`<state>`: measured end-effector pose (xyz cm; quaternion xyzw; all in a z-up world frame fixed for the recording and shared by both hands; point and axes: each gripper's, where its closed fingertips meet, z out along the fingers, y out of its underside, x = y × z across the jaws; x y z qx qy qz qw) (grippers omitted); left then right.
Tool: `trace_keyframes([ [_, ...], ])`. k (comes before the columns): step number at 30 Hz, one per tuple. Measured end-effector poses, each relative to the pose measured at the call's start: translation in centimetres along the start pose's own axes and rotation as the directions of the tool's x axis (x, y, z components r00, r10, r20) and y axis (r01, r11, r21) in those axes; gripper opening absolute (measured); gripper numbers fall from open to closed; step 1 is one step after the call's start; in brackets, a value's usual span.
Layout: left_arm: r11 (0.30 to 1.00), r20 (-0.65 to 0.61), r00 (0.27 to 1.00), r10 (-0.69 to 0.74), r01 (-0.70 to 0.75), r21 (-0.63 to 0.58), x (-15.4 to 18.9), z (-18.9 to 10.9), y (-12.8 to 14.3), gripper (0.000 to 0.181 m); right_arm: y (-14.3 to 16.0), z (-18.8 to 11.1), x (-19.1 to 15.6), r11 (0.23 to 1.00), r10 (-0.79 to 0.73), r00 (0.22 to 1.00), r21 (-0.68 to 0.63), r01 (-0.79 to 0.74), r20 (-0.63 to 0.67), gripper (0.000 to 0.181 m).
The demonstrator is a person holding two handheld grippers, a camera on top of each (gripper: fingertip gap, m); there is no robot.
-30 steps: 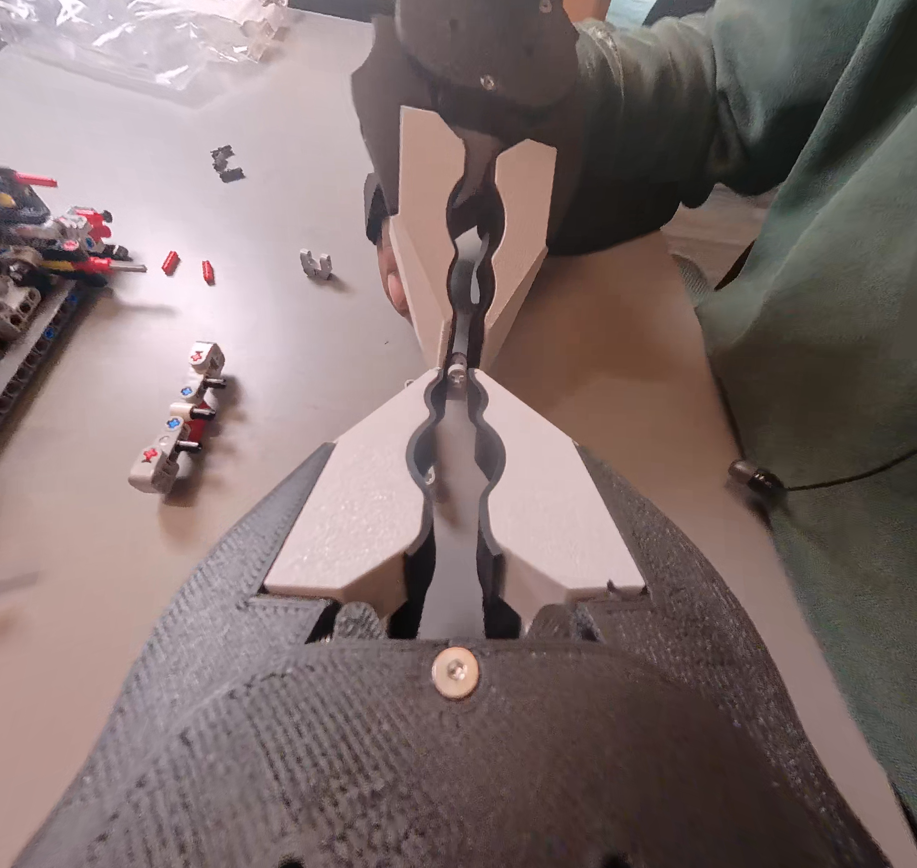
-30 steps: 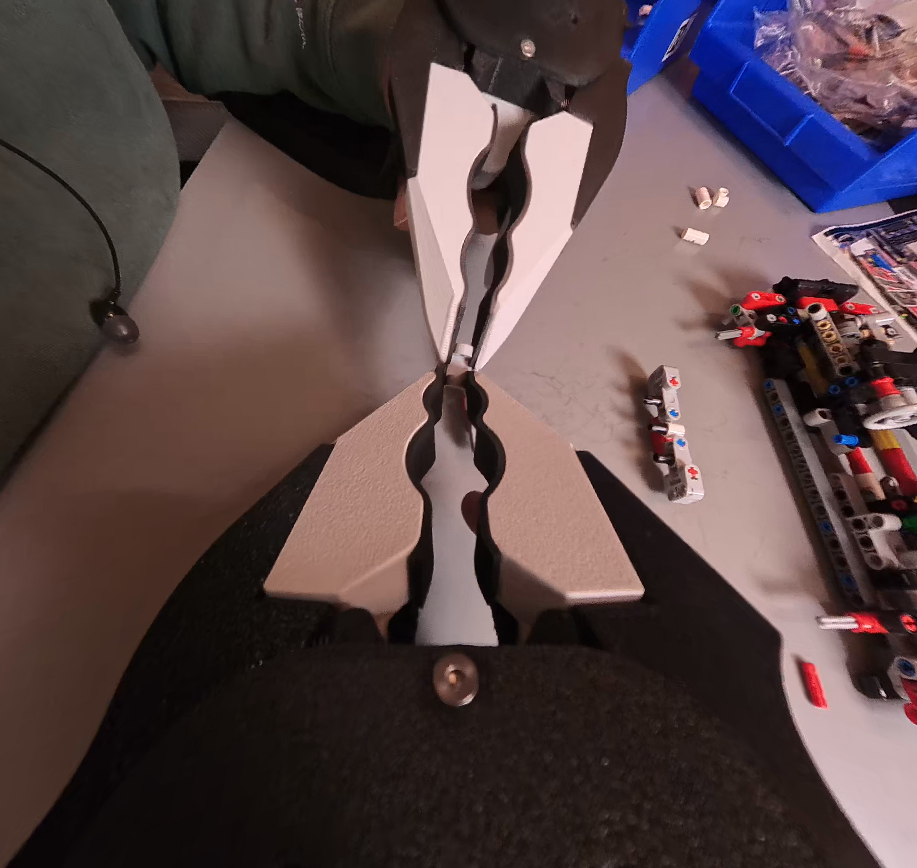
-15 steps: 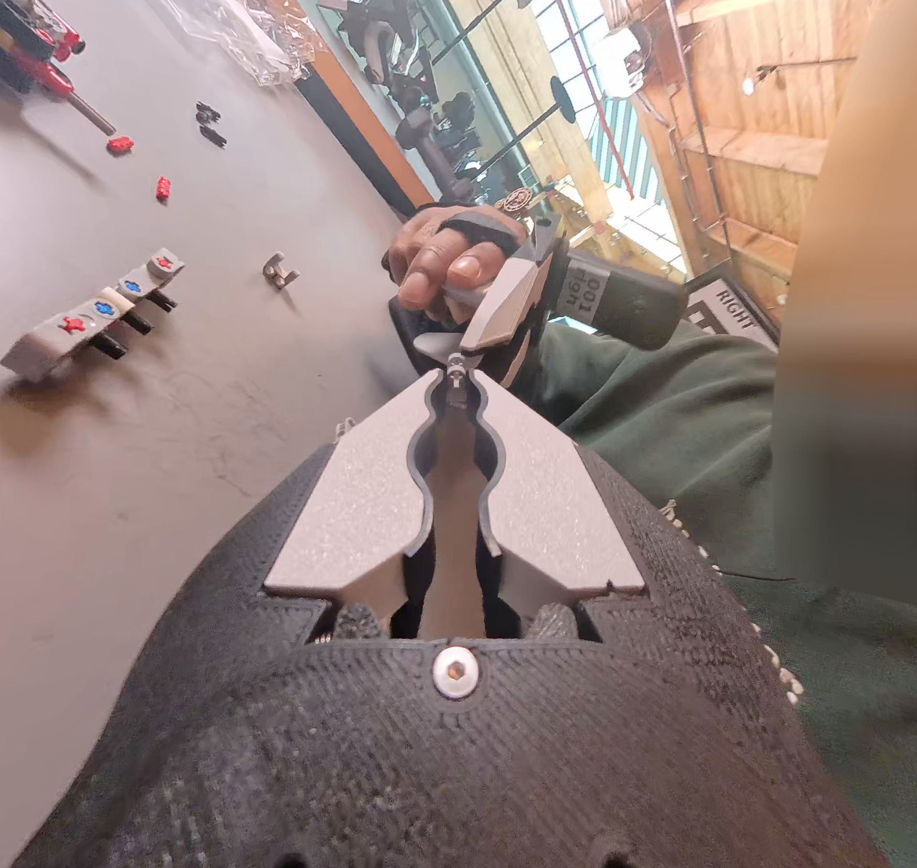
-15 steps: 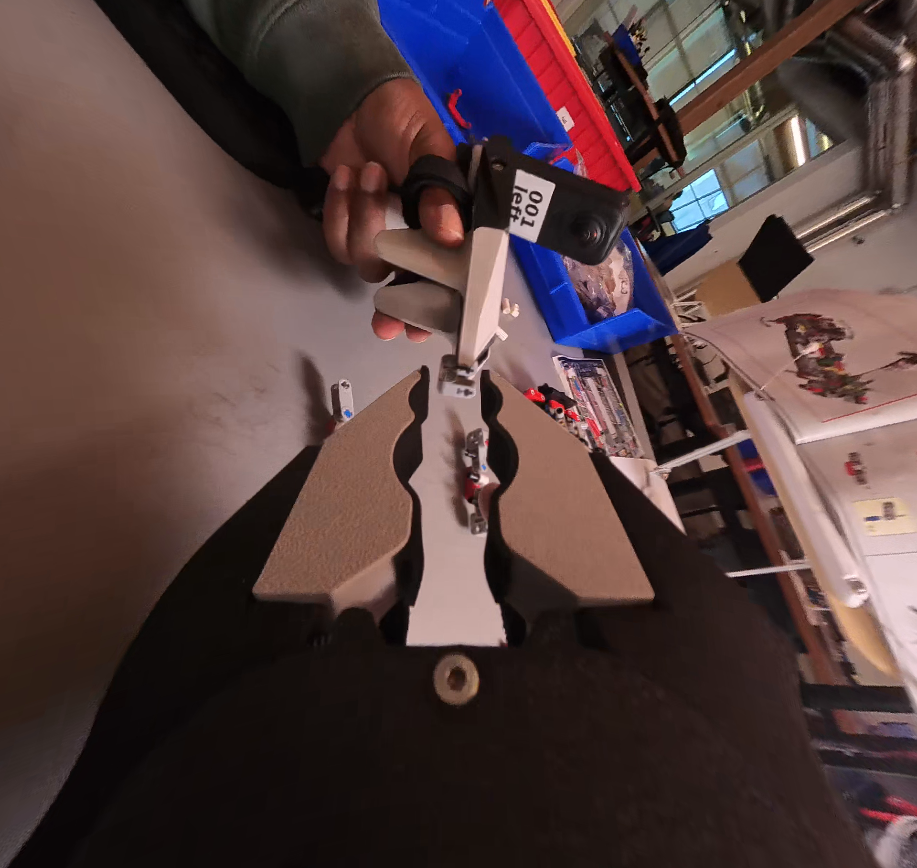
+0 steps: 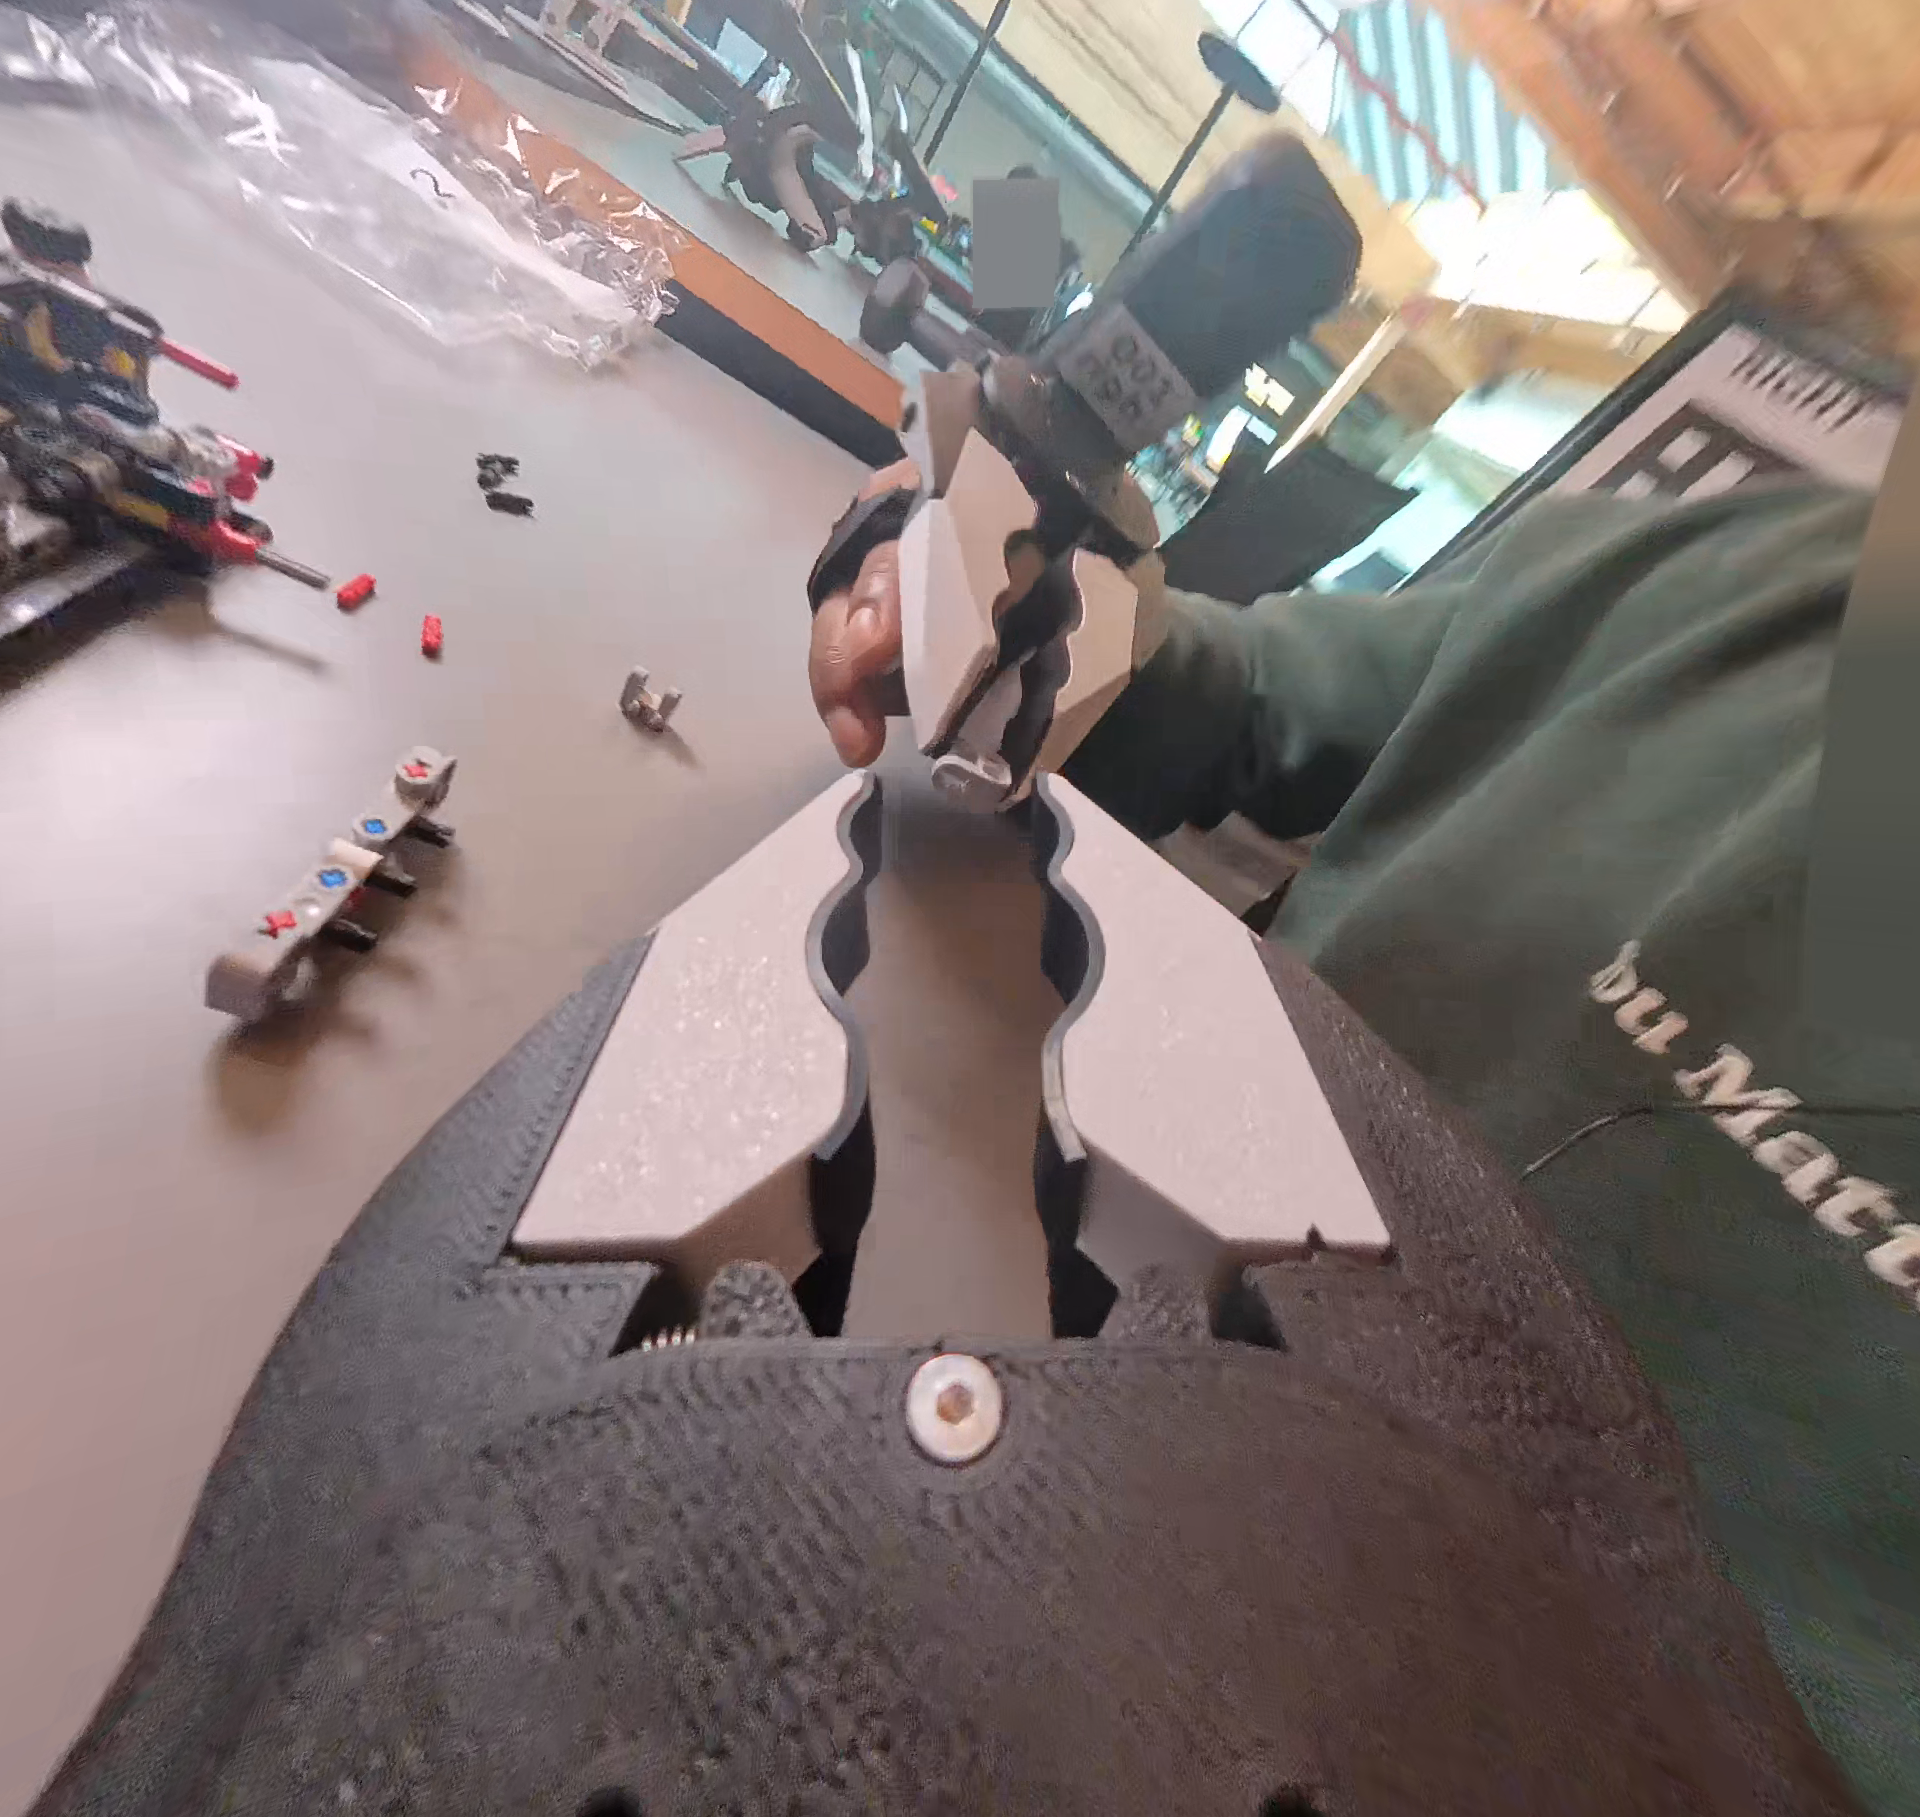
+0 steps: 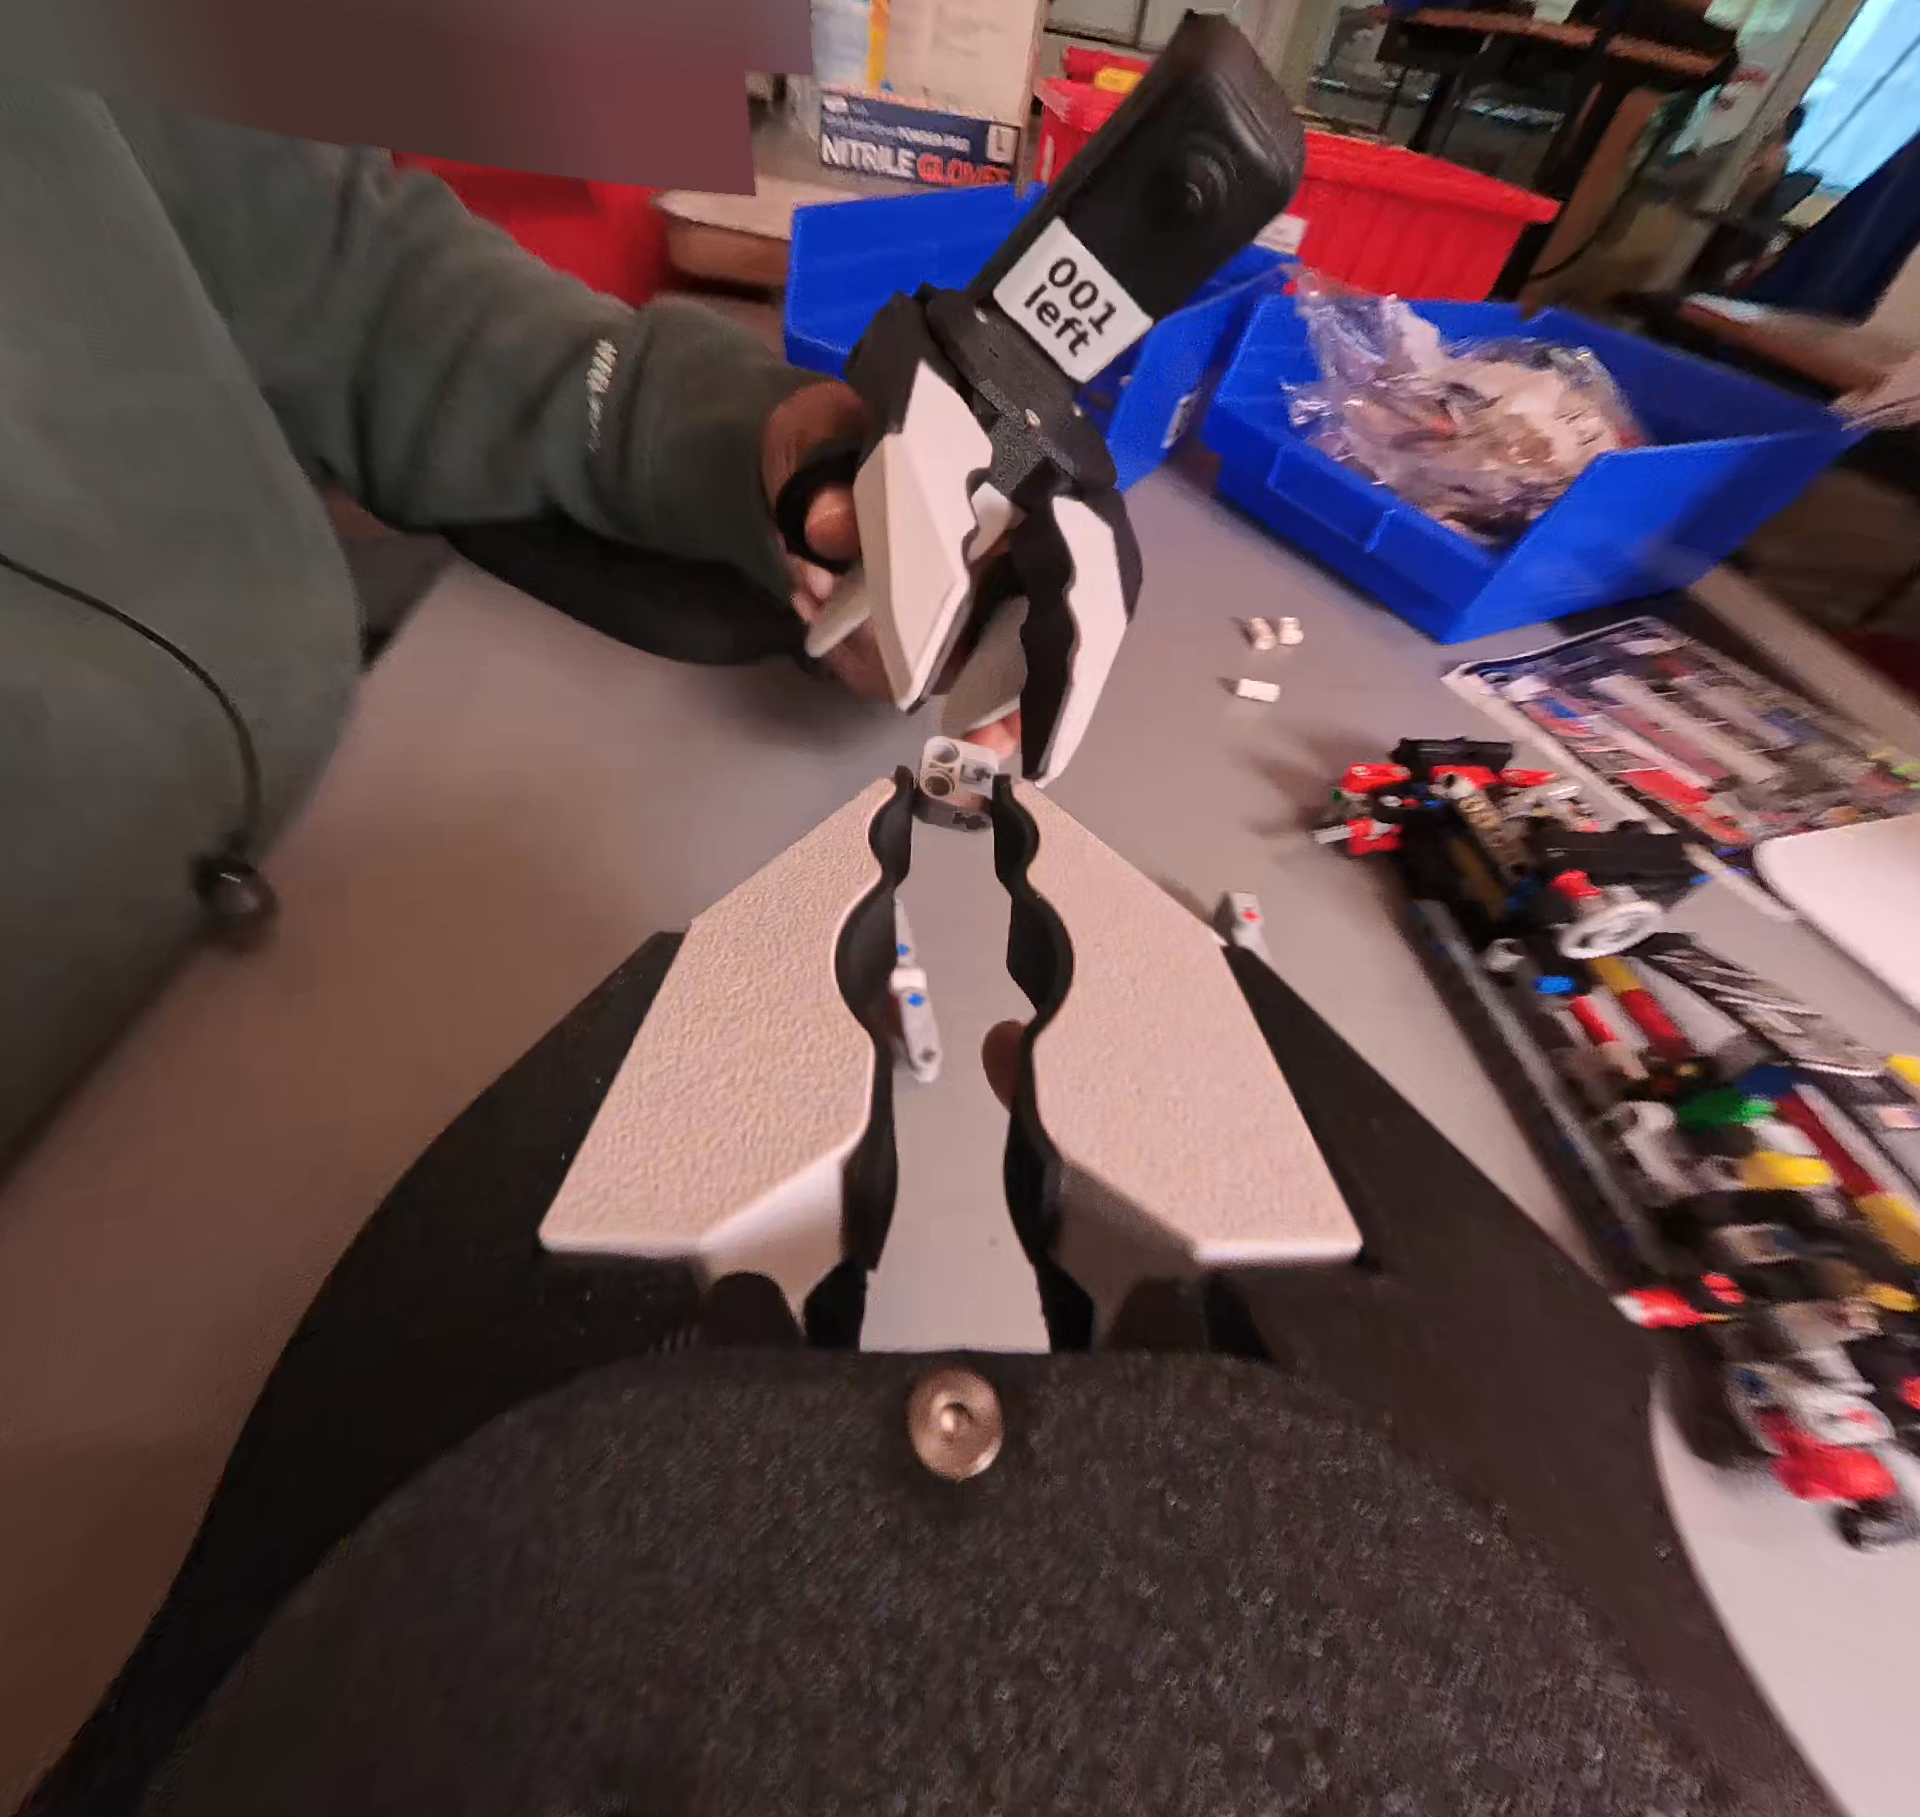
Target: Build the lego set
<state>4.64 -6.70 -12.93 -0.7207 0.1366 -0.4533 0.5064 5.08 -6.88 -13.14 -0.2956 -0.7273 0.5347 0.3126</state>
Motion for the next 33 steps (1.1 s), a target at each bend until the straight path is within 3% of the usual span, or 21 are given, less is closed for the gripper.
trace_keyframes([
  [6, 0.971, -0.015, 0.977, 0.213, -0.214, -0.108, 1.7, 1.1, 1.7, 0.016, -0.2, 0.2, -1.6, 0.991, 0.125, 0.984, 0.029, -0.129, 0.125, 0.014],
  [13, 0.977, 0.008, 0.987, 0.163, -0.16, -0.141, 1.0, 1.1, 2.2, 0.013, 0.5, 0.4, -1.4, 0.986, 0.163, 0.978, 0.002, -0.164, 0.129, 0.014],
  [21, 0.971, 0.061, 0.998, 0.034, -0.018, -0.238, -0.5, 1.1, 4.0, 0.013, 2.9, 1.0, -1.4, 0.99, 0.058, 0.995, -0.136, -0.047, 0.078, 0.013],
  [27, 0.958, 0.081, 0.995, 0.06, -0.034, -0.286, -0.9, 1.2, 4.9, 0.013, 4.0, 1.1, -1.6, 0.979, 0.026, 0.996, -0.203, -0.008, 0.084, 0.013],
  [33, 0.963, 0.039, 0.988, 0.147, -0.134, -0.234, 0.1, 1.2, 3.7, 0.013, 2.3, 0.6, -1.6, 0.99, 0.109, 0.987, -0.104, -0.097, 0.119, 0.012],
])
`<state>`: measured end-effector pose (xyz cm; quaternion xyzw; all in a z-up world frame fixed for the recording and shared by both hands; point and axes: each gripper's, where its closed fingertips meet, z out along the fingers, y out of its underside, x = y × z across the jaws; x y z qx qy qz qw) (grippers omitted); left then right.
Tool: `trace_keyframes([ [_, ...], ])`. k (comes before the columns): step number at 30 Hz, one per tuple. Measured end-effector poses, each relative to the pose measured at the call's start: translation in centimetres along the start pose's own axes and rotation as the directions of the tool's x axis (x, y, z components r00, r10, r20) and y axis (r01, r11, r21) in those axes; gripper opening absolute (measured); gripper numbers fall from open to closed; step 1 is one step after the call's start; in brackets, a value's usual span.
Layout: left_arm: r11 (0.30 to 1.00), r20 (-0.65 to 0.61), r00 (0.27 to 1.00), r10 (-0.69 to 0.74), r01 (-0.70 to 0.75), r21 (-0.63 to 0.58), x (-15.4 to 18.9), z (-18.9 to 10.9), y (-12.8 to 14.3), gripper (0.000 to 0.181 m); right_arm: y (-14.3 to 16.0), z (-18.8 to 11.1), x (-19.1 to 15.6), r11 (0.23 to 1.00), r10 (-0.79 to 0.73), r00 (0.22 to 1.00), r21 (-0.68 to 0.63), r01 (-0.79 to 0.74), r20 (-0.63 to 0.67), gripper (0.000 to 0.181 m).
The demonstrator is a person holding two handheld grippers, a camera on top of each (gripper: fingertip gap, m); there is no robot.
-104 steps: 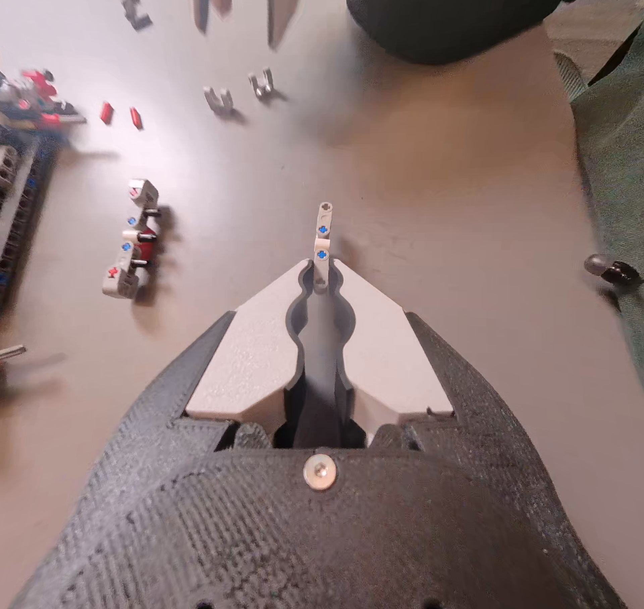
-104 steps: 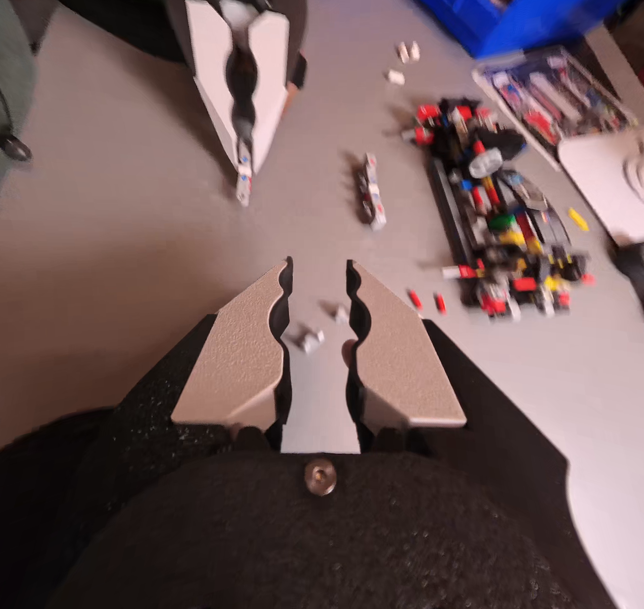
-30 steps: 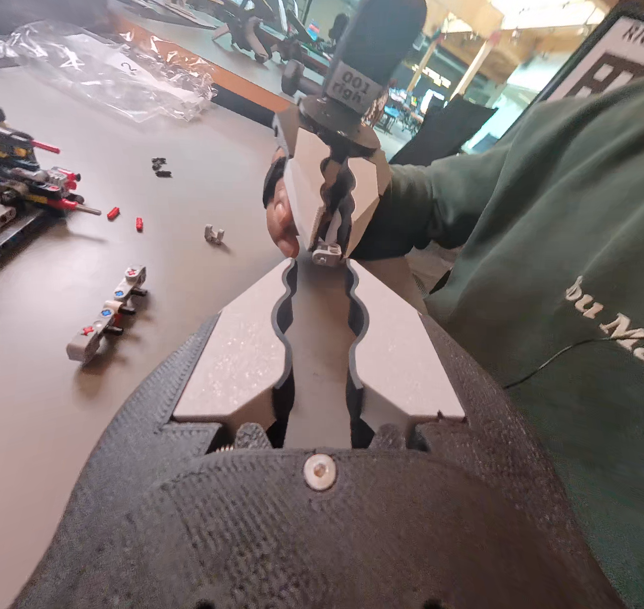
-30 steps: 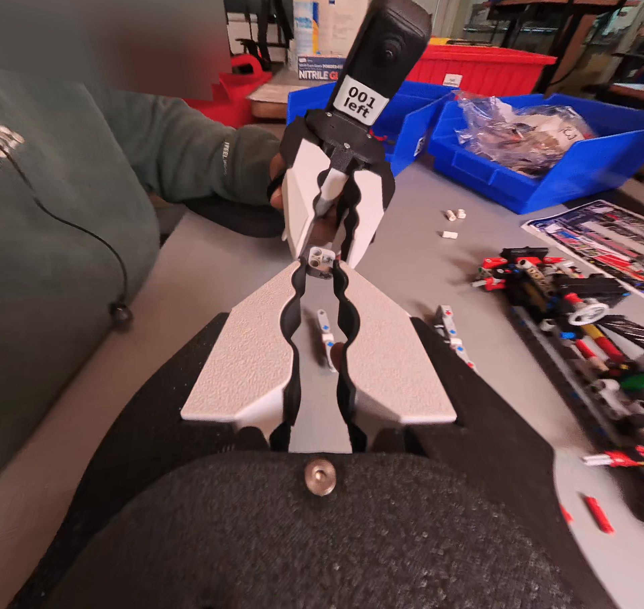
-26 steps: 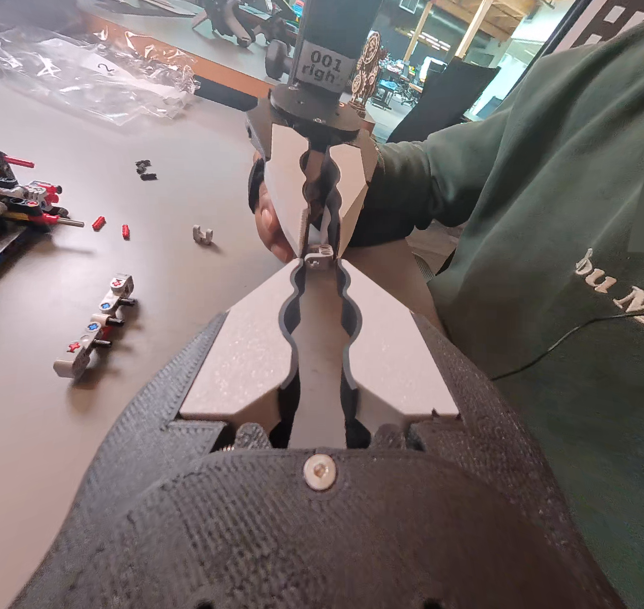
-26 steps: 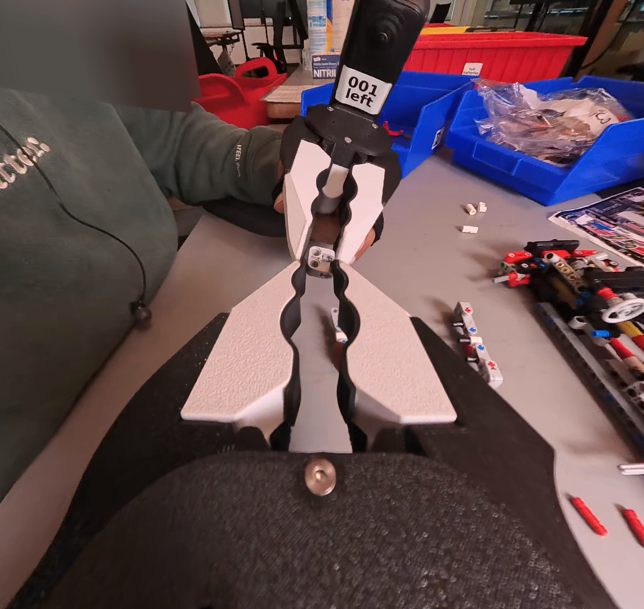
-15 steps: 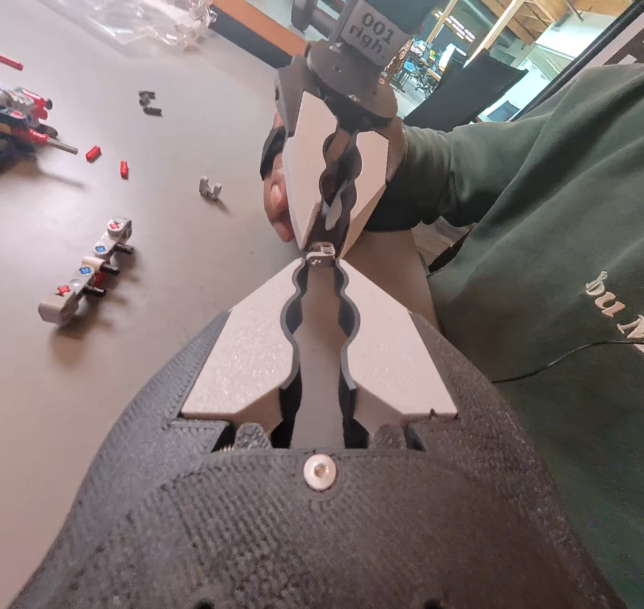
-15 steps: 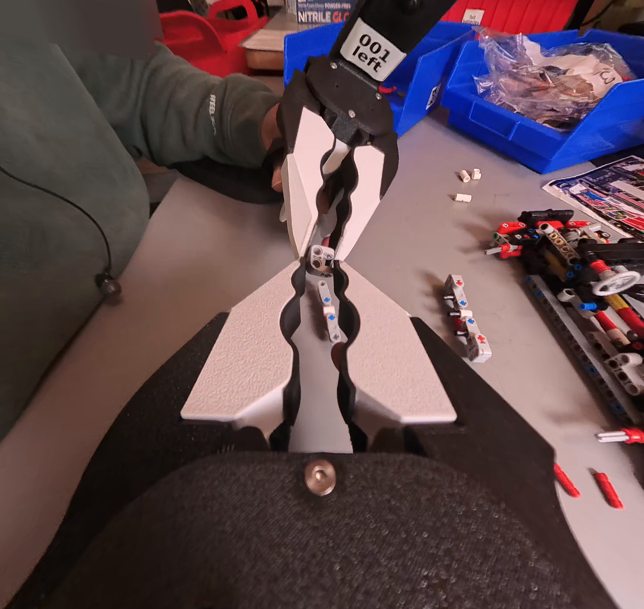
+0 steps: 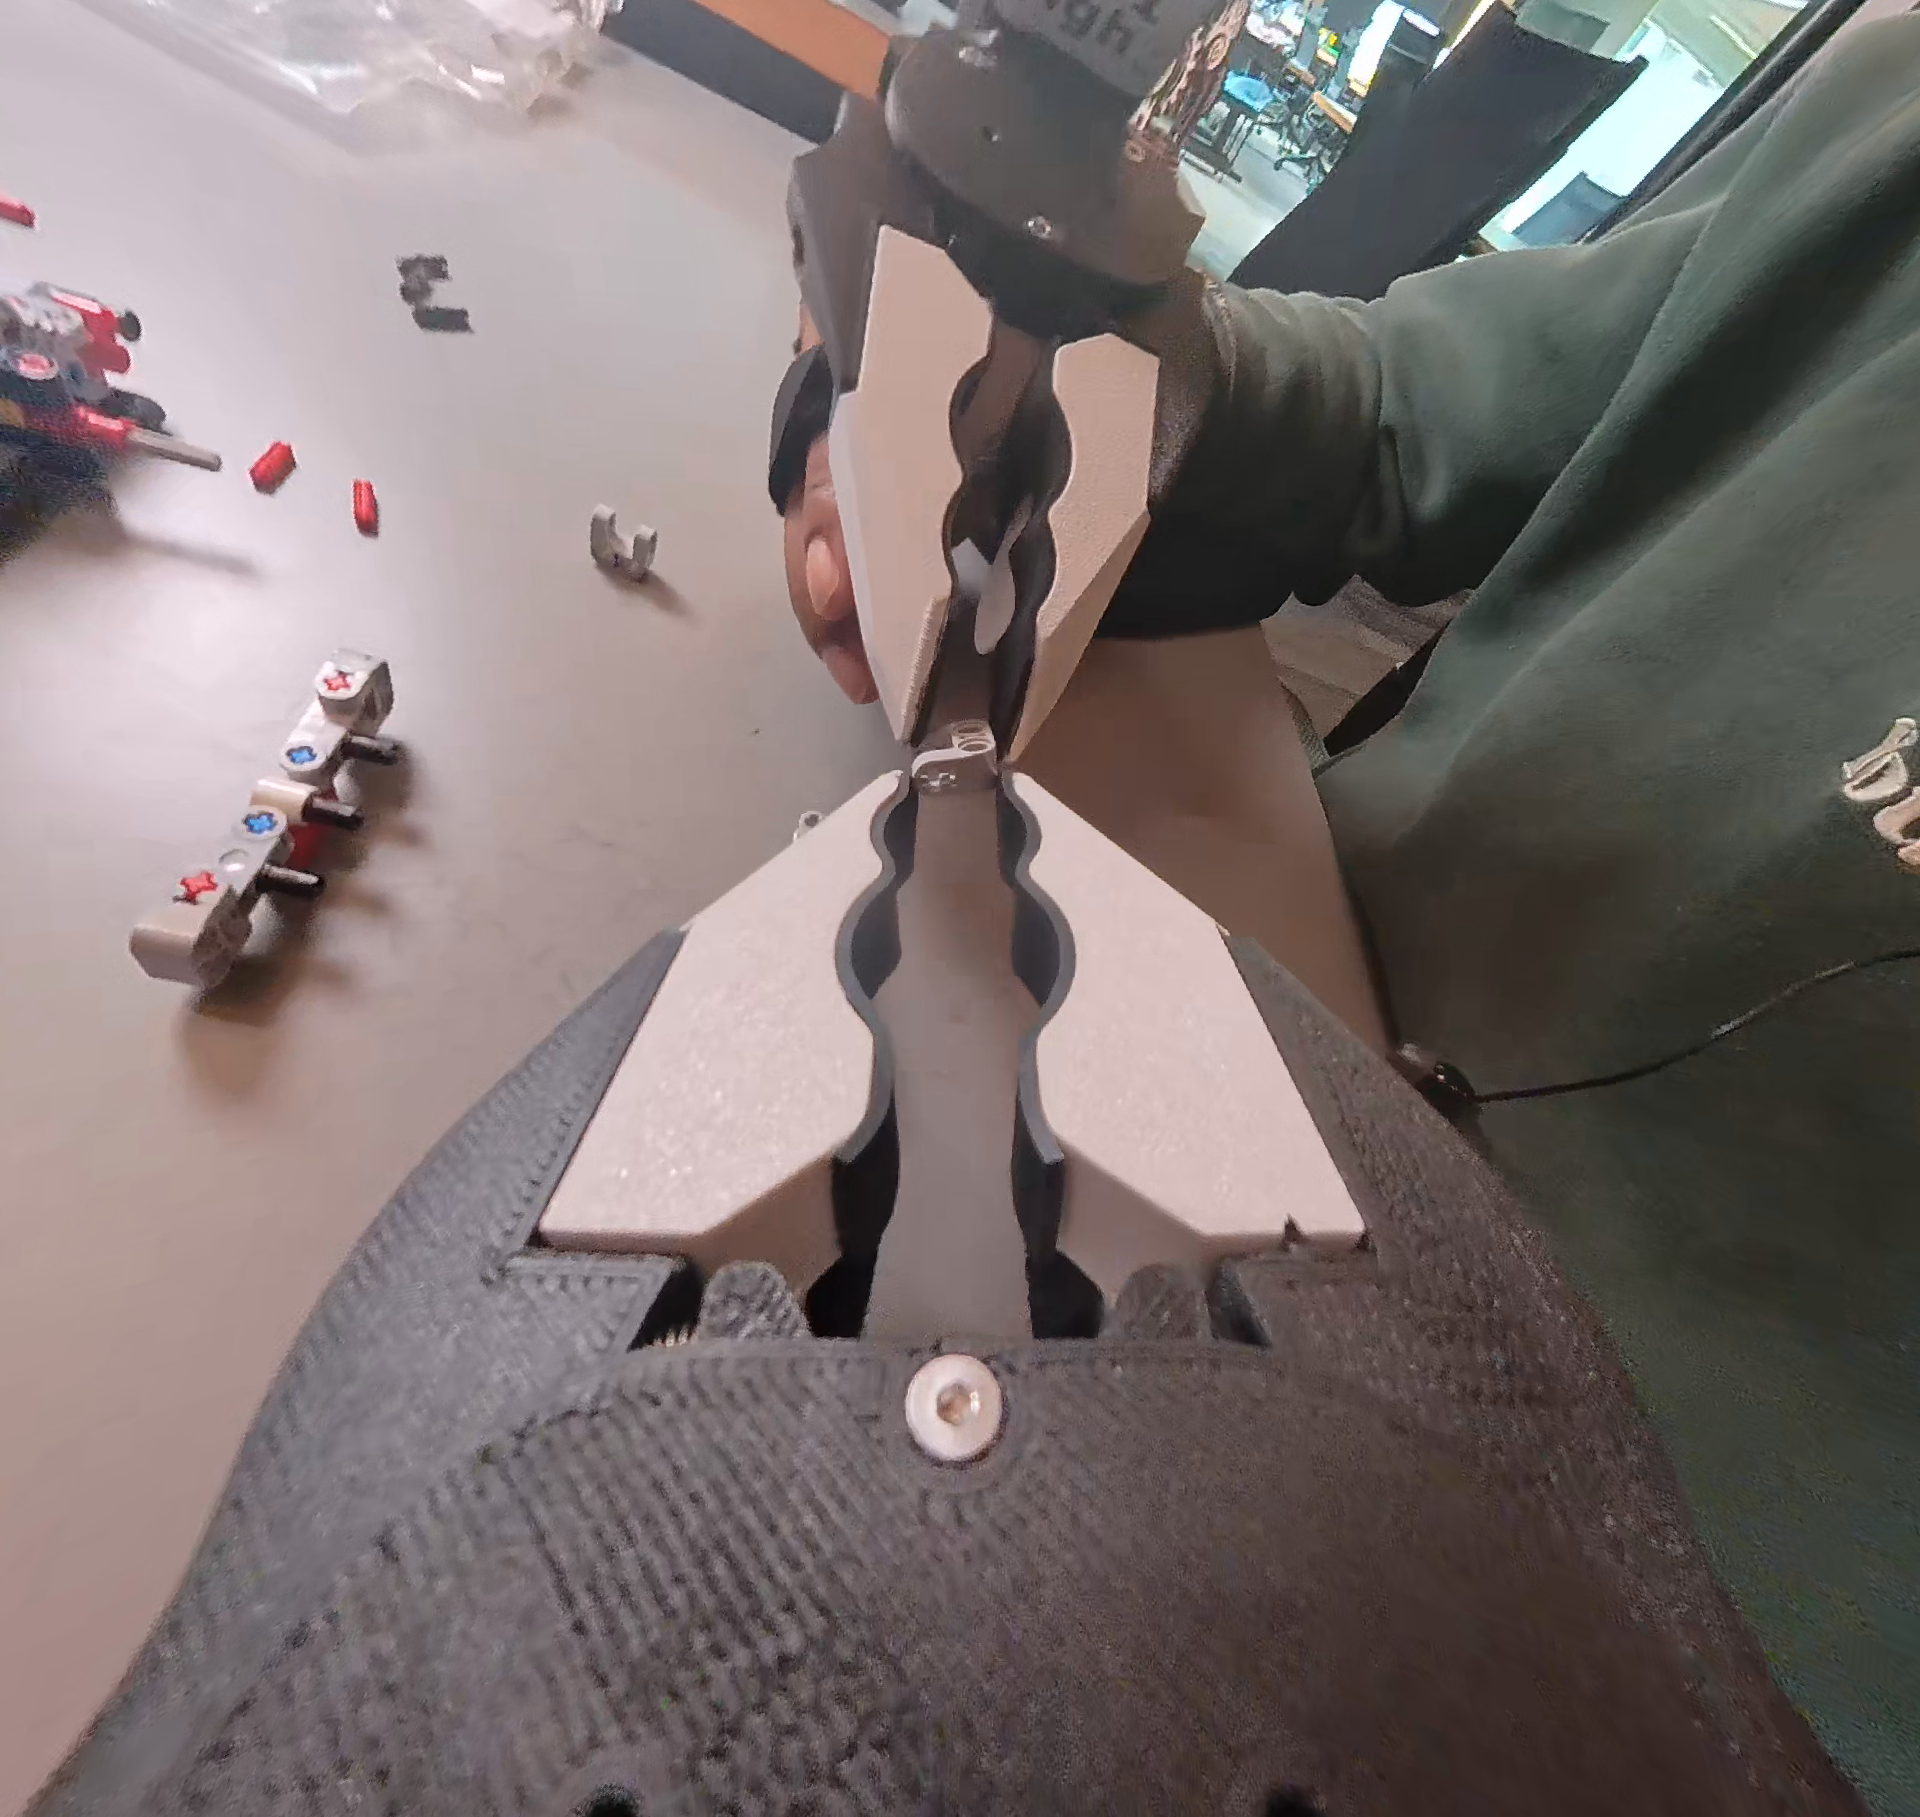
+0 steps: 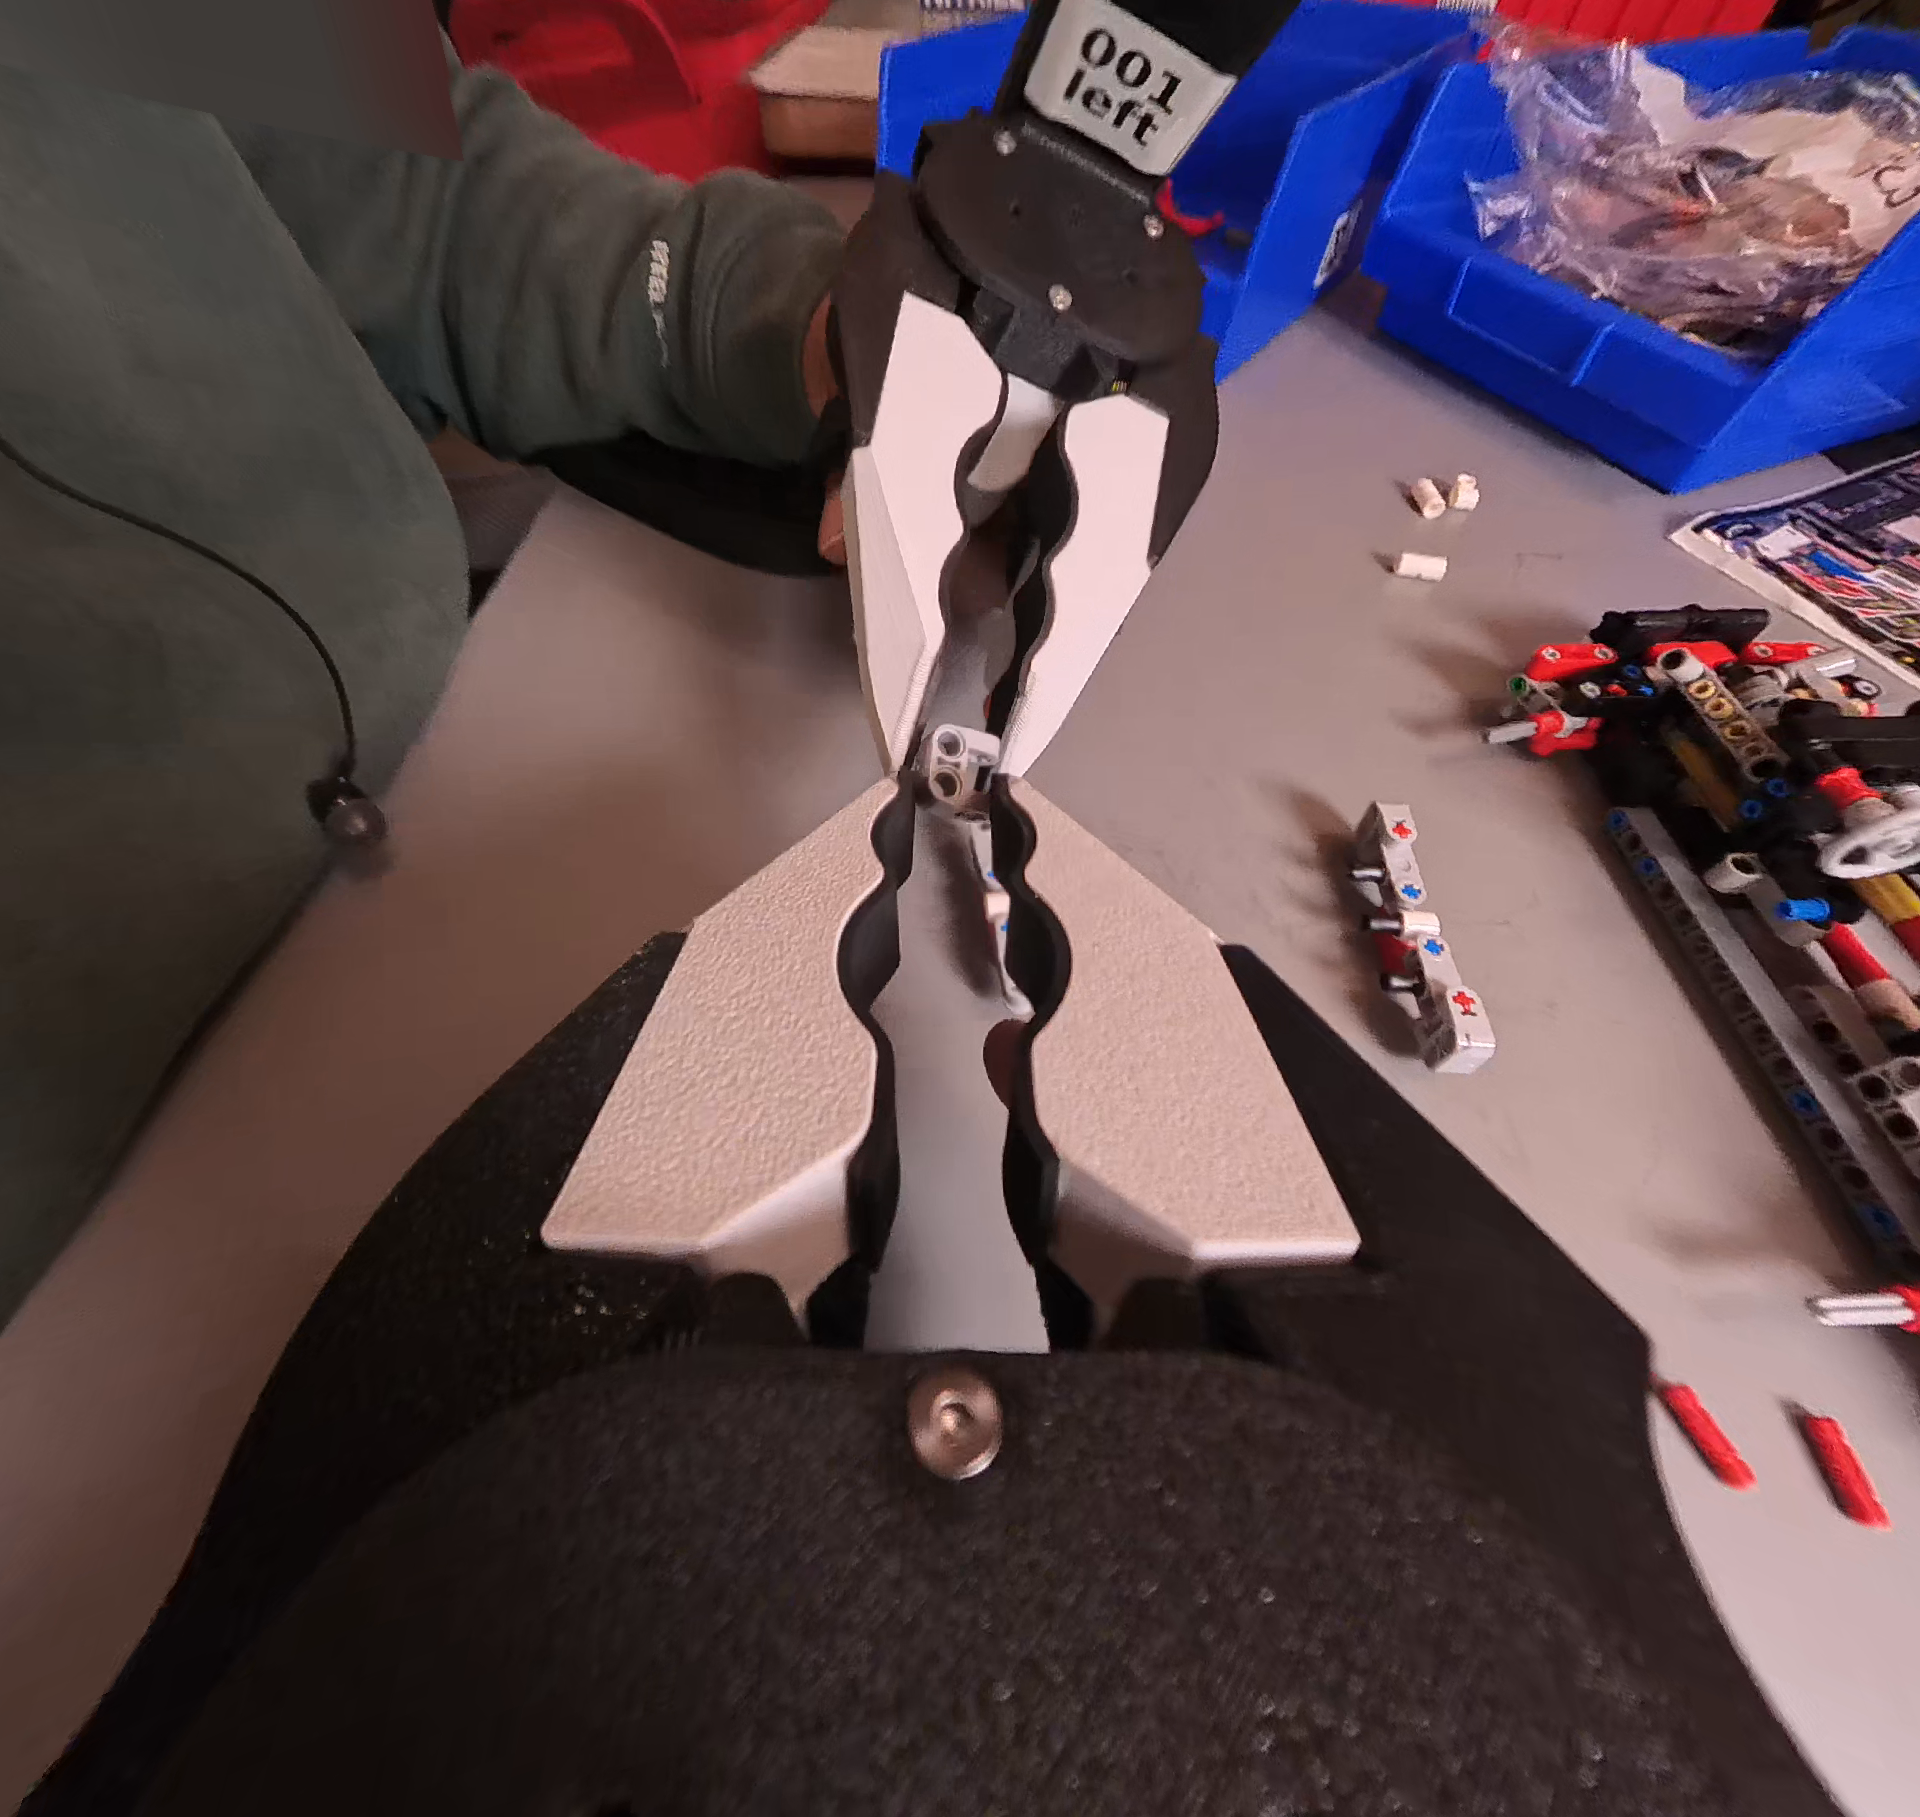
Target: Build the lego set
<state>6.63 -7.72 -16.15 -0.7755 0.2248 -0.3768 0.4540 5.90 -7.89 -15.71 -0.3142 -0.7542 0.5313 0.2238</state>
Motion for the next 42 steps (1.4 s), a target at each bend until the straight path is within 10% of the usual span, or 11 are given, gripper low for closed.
trace_keyframes([
  [16, 0.967, 0.036, 0.98, 0.195, -0.198, 0.16, 1.5, -1.2, -2.9, 0.013, -3.3, -1.3, -0.9, 0.955, 0.158, 0.974, 0.225, -0.192, 0.161, 0.008],
  [42, 0.966, 0.212, 0.942, 0.259, -0.248, -0.078, -1.4, -0.1, 0.1, 0.004, 1.3, -0.1, 1.0, 0.996, -0.027, 0.998, -0.091, 0.022, -0.054, 0.006],
])
